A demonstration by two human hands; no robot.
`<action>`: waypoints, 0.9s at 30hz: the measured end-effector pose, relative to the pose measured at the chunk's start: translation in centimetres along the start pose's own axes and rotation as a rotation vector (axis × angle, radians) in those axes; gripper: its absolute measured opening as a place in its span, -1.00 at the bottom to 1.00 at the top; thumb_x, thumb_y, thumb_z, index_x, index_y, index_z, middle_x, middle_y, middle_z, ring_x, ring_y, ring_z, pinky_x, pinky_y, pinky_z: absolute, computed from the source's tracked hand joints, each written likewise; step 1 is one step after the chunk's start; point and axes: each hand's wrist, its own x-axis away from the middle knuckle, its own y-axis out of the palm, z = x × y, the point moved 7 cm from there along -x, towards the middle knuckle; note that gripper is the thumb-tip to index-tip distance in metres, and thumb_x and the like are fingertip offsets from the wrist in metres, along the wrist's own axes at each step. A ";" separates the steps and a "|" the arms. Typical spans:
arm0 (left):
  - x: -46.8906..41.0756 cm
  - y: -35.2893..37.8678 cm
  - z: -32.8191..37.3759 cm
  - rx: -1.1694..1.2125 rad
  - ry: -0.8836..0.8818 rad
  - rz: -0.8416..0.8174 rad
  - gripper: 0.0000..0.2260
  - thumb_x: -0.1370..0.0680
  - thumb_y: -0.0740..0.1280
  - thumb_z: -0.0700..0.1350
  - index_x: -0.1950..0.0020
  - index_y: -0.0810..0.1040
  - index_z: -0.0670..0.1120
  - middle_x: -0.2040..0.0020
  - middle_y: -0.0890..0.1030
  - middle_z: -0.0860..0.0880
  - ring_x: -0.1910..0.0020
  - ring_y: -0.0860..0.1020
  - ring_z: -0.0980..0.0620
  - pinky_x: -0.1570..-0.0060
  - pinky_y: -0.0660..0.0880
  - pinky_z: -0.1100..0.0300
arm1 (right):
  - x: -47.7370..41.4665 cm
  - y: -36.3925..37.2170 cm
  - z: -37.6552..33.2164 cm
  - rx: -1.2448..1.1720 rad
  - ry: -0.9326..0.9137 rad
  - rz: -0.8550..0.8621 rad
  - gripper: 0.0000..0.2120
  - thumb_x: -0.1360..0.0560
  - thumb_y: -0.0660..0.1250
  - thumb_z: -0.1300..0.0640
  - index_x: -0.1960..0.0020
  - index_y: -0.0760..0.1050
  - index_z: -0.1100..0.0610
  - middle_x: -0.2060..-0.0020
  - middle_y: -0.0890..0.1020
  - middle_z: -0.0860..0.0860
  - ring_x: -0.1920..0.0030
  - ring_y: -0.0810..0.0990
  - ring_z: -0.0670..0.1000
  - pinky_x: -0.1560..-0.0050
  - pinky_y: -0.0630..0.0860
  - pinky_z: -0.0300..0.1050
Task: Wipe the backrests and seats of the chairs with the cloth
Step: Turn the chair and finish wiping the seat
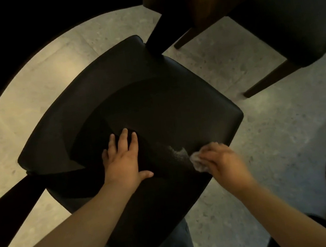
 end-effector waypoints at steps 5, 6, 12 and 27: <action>0.0 0.1 0.1 -0.028 0.004 0.017 0.05 -0.37 0.45 0.27 -0.58 -0.20 0.05 -0.57 -0.26 -0.01 -0.54 -0.24 -0.18 -0.49 -0.01 -0.22 | 2.5 -2.5 1.0 -0.129 0.126 0.178 -0.81 -0.56 0.29 0.07 0.03 0.67 0.07 0.11 0.63 -0.04 0.11 0.59 -0.04 0.06 0.57 -0.08; 0.0 0.1 0.1 -0.030 0.007 0.020 0.05 -0.36 0.46 0.27 -0.58 -0.20 0.05 -0.57 -0.26 -0.01 -0.54 -0.24 -0.18 -0.49 -0.01 -0.22 | 1.5 -3.3 0.9 -0.130 0.144 0.239 -0.75 -0.56 0.24 0.00 -0.01 0.66 0.06 0.08 0.62 -0.04 0.08 0.57 -0.03 0.03 0.55 -0.10; 0.3 -0.1 0.3 -0.024 0.017 0.023 0.04 -0.37 0.47 0.24 -0.58 -0.18 0.03 -0.58 -0.24 -0.02 -0.54 -0.24 -0.18 -0.49 0.01 -0.23 | -4.9 -2.2 0.1 0.008 0.135 0.265 -0.78 -0.58 0.28 0.14 -0.18 0.62 0.10 -0.13 0.58 0.04 -0.18 0.47 0.03 -0.20 0.35 -0.21; 0.2 0.0 0.3 -0.081 0.045 0.012 0.03 -0.40 0.42 0.28 -0.59 -0.20 0.00 -0.57 -0.25 -0.06 -0.54 -0.22 -0.23 -0.47 0.04 -0.25 | 6.0 -0.2 2.5 -0.219 0.527 0.588 -0.87 -0.55 0.32 0.17 -0.04 0.62 0.06 0.12 0.50 -0.17 0.15 0.47 -0.28 0.15 0.34 -0.45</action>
